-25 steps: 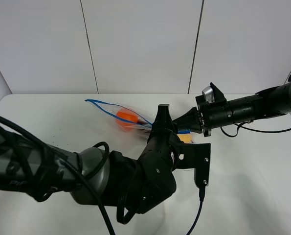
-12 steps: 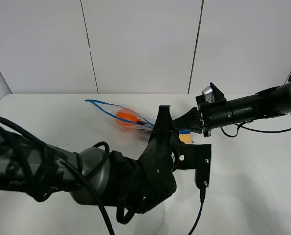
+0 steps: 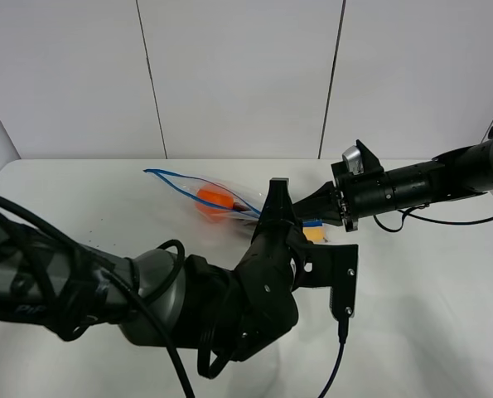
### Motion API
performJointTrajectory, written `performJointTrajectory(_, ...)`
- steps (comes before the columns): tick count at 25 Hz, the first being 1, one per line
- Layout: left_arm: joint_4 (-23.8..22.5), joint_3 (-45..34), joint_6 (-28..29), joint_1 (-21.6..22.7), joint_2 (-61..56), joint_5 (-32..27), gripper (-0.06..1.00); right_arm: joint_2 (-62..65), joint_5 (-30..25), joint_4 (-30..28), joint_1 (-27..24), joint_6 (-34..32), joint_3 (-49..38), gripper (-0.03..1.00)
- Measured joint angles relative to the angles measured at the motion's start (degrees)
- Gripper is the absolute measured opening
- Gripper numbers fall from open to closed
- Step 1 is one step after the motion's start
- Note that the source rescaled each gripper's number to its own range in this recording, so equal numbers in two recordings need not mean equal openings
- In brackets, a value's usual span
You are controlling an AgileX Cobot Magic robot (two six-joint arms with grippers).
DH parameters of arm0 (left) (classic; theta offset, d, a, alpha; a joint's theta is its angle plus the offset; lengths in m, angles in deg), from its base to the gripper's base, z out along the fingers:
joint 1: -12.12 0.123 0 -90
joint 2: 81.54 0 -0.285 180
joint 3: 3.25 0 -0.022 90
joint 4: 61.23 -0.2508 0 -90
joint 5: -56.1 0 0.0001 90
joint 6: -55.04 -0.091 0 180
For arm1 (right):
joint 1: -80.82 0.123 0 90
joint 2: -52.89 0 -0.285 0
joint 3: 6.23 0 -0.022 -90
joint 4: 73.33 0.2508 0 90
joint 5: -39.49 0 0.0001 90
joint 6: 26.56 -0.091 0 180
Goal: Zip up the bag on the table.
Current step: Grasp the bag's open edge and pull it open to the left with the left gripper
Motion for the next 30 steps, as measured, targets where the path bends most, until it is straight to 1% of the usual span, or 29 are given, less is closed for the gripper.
performJointTrajectory(23, 0.0, 0.0, 0.0, 0.5, 0.0, 0.1, 0.14, 0.0, 0.0, -0.2, 0.0, 0.0, 0.0, 0.0)
performJointTrajectory(25, 0.0, 0.0, -0.2, 0.5, 0.0, 0.1, 0.12, 0.0, 0.0, -0.2, 0.0, 0.0, 0.0, 0.0)
performJointTrajectory(28, 0.0, 0.0, -1.3, 0.5, 0.0, 0.1, 0.02, 0.0, 0.0, -0.3, 0.0, 0.0, 0.0, 0.0)
performJointTrajectory(30, 0.0, 0.0, -1.7, 0.5, 0.0, 0.1, 0.0, 0.0, 0.0, -0.3, 0.0, 0.0, 0.0, 0.0)
